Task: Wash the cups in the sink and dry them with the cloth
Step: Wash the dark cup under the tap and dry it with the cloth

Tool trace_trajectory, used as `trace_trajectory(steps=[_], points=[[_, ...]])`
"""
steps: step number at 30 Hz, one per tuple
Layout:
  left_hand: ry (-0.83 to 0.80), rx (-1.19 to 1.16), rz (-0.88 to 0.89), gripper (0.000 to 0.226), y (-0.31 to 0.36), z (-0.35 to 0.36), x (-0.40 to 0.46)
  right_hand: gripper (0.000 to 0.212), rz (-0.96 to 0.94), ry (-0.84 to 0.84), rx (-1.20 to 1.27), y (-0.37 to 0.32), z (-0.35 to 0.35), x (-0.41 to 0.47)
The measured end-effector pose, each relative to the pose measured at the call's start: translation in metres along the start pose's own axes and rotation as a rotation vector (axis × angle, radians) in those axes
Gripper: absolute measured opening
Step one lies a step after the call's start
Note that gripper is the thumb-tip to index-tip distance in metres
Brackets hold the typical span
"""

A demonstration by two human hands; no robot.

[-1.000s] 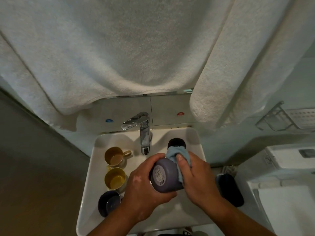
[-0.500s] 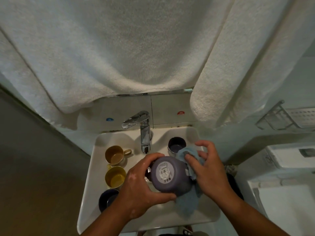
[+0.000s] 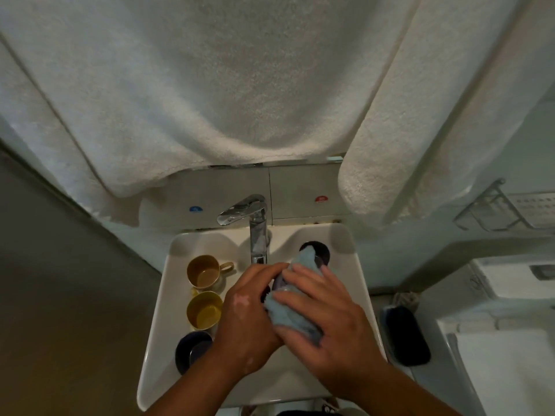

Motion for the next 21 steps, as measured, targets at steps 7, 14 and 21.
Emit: trace_trajectory(steps=[7, 14, 21], points=[[-0.004, 0.014, 0.026, 0.075, 0.005, 0.008, -0.003, 0.042, 0.203, 0.048, 0.106, 0.034, -0.007, 0.007], [-0.043, -0.019, -0.023, 0.082, -0.006, 0.013, -0.009, 0.039, 0.090, 0.001, 0.081, 0.045, -0.008, -0.007], [-0.069, -0.019, -0.036, 0.073, -0.014, 0.034, -0.006, 0.038, 0.165, -0.020, 0.121, 0.045, 0.011, -0.011]])
Point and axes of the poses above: each hand's wrist, its own x-axis towards the middle knuckle, its own z-axis out of the palm, y = z × x, the point moved 10 cm from there along x, towards the middle knuckle, and after that the axes turned 13 degrees about z, right-handed, at the moved point
